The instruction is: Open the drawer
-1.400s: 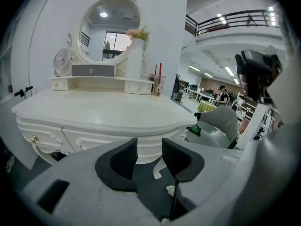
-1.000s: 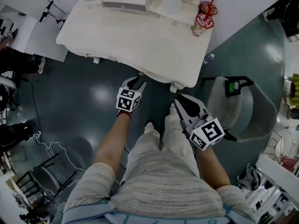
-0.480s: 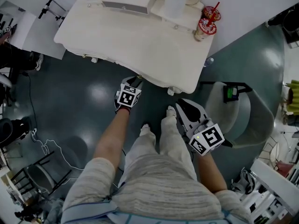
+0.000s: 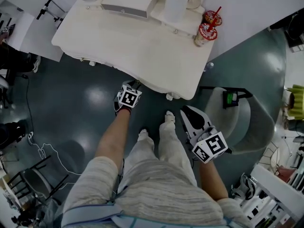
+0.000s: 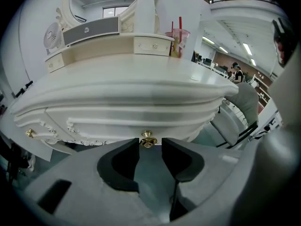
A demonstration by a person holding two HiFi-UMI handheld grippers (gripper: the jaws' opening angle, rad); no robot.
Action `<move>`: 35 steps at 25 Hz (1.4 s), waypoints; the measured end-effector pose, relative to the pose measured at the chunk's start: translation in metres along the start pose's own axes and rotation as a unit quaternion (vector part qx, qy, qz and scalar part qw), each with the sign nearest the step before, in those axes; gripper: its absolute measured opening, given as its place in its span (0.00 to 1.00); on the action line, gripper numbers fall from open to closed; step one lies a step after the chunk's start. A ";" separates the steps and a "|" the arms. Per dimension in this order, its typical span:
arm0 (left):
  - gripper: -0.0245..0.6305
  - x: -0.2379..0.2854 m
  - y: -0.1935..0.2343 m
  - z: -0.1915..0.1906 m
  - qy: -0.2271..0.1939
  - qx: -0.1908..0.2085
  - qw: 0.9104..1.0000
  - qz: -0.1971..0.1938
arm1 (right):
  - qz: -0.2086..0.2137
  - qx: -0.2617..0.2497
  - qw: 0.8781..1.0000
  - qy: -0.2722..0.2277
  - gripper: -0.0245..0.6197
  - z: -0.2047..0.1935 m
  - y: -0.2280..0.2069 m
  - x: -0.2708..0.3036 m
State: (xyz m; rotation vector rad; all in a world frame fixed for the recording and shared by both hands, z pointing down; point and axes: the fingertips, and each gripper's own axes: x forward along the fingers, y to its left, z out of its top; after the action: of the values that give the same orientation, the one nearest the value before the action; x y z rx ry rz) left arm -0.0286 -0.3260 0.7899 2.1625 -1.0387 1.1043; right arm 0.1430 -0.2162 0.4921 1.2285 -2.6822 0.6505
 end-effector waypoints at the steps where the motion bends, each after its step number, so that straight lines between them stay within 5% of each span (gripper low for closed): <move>1: 0.28 0.002 0.001 0.000 0.000 -0.003 1.000 0.002 | -0.002 0.000 1.000 0.000 0.06 0.000 -0.001 -0.001; 17: 0.25 0.013 0.006 -0.002 0.023 -0.007 1.000 0.007 | -0.007 0.003 1.000 0.007 0.06 -0.001 -0.004 -0.006; 35: 0.25 -0.019 -0.011 -0.057 0.039 -0.008 0.999 -0.008 | 0.019 -0.017 1.000 0.013 0.06 0.000 0.047 -0.001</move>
State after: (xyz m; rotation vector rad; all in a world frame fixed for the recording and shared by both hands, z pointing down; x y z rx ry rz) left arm -0.0529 -0.2724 0.8045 2.0952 -0.9911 1.1600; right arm 0.1086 -0.1886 0.4764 1.1567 -2.6905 0.6191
